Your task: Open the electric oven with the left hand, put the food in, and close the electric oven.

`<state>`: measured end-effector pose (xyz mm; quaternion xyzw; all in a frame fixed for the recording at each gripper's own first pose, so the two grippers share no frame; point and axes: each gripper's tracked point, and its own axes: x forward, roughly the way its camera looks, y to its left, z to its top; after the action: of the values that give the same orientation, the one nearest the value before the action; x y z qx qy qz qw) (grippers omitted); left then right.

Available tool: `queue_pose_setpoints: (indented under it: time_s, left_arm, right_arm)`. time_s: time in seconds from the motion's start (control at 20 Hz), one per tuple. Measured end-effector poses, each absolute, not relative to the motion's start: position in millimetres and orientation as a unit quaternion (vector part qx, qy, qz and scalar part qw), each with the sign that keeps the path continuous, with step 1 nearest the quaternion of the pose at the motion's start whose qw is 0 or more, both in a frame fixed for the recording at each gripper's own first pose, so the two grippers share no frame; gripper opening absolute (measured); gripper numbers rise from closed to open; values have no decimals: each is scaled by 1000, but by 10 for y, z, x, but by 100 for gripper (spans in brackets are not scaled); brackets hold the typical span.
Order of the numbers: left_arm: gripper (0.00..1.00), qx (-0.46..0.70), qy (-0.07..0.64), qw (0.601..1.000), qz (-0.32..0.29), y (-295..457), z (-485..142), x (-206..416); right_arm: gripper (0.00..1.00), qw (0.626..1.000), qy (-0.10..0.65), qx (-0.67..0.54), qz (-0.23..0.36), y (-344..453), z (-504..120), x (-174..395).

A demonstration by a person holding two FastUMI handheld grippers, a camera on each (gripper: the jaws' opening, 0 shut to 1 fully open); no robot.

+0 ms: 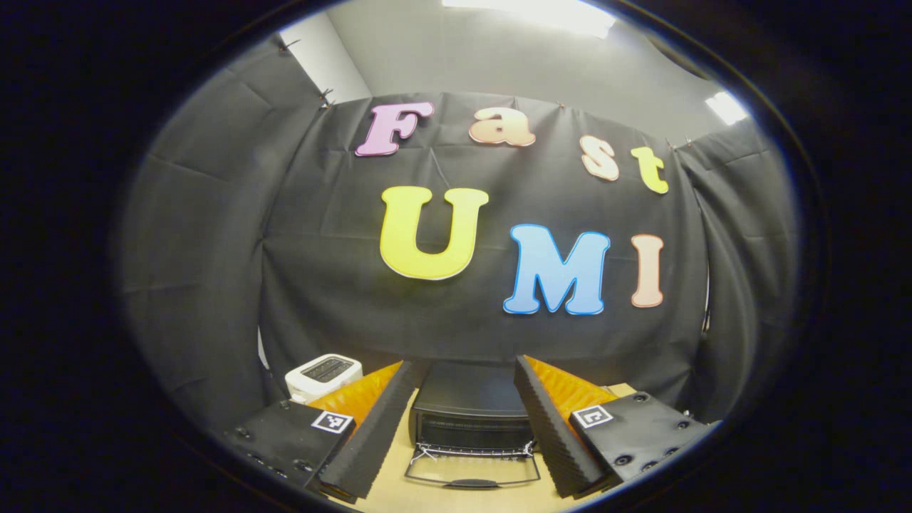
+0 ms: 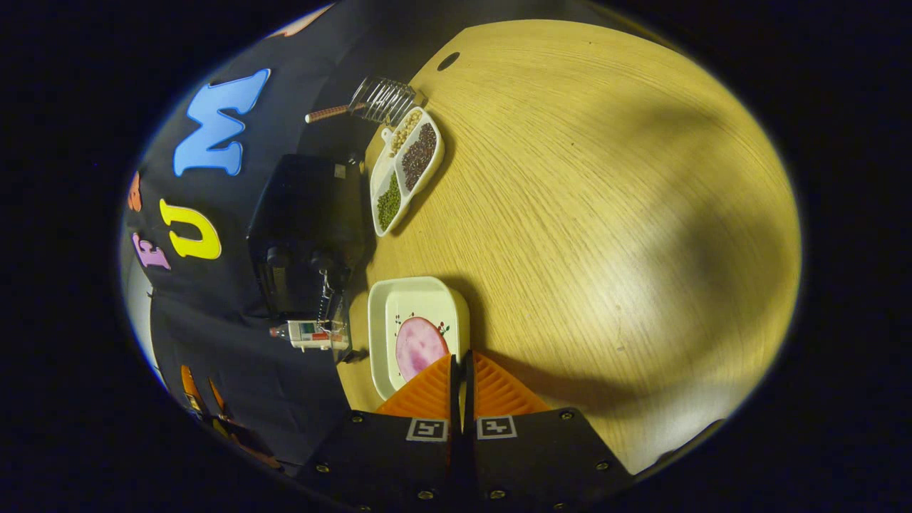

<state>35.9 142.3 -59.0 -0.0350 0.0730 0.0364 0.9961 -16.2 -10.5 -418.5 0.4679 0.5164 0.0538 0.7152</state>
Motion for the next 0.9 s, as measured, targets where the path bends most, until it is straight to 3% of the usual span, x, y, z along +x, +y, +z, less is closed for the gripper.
queue_pose_setpoints:
  time_s: [0.1, 0.15, 0.3, 0.4, 0.45, 0.6, 0.9]
  left_arm:
    - [96, -35, 69, 996, 35, 1416, -562, 359]
    - [100, -36, 66, 997, 33, 1405, -523, 362]
    - [96, -37, 52, 998, 23, 1364, -391, 361]
    - [100, -38, 45, 998, 14, 1331, -297, 378]
    - [90, -37, 41, 998, 9, 1337, -235, 389]
    - [100, -38, 39, 999, -1, 1377, -186, 416]
    - [96, -47, 43, 998, -14, 1633, -221, 395]
  right_arm:
    - [1, 712, 498, 491, 54, -51, -4059, -163]
    - [1, 712, 490, 500, 55, -17, -4008, -163]
    - [0, 712, 474, 515, 61, 219, -3761, -170]
    - [0, 715, 463, 521, 58, 385, -3601, -184]
    - [0, 717, 458, 522, 57, 441, -3509, -217]
    - [1, 715, 452, 532, 43, 691, -3304, -269]
    - [1, 721, 428, 545, -22, 1209, -3107, -192]
